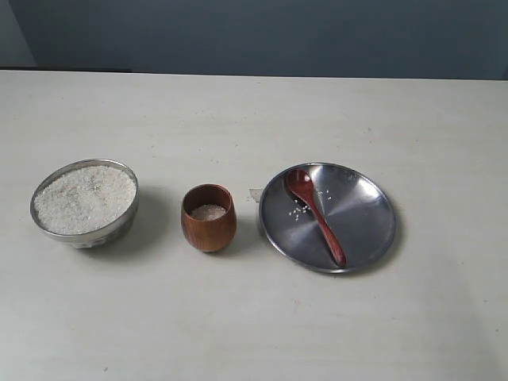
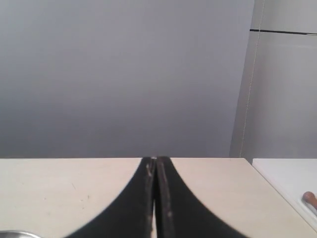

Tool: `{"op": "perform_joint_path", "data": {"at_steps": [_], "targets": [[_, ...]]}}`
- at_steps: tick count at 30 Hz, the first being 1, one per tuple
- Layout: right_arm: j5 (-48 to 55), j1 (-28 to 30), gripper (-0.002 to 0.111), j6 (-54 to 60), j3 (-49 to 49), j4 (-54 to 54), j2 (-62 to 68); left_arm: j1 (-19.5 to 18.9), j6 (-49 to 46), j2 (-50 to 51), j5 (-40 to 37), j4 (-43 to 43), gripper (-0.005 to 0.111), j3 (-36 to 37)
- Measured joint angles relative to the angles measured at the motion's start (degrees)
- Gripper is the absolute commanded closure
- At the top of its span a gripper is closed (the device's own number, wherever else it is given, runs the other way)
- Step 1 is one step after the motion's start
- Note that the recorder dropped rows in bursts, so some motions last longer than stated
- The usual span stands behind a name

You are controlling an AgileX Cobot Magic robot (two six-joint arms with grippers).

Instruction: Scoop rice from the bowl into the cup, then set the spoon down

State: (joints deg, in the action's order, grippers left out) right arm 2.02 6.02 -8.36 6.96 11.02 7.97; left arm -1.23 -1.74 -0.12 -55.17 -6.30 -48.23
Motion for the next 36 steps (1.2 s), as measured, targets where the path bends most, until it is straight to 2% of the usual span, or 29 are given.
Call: {"op": "perform_joint_path", "data": {"at_steps": [7, 14, 36], "targets": [[0.16, 0.00, 0.108, 2.30, -4.21, -1.13, 0.00, 0.00, 0.00, 0.00, 0.00, -0.09, 0.106, 0.00], [5.40, 0.00, 0.108, 2.40, -6.56, 0.85, 0.00, 0.00, 0.00, 0.00, 0.00, -0.09, 0.106, 0.00], [14.42, 0.00, 0.108, 2.47, -6.89, -0.38, -3.40, 0.00, 0.00, 0.00, 0.00, -0.09, 0.106, 0.00]]}}
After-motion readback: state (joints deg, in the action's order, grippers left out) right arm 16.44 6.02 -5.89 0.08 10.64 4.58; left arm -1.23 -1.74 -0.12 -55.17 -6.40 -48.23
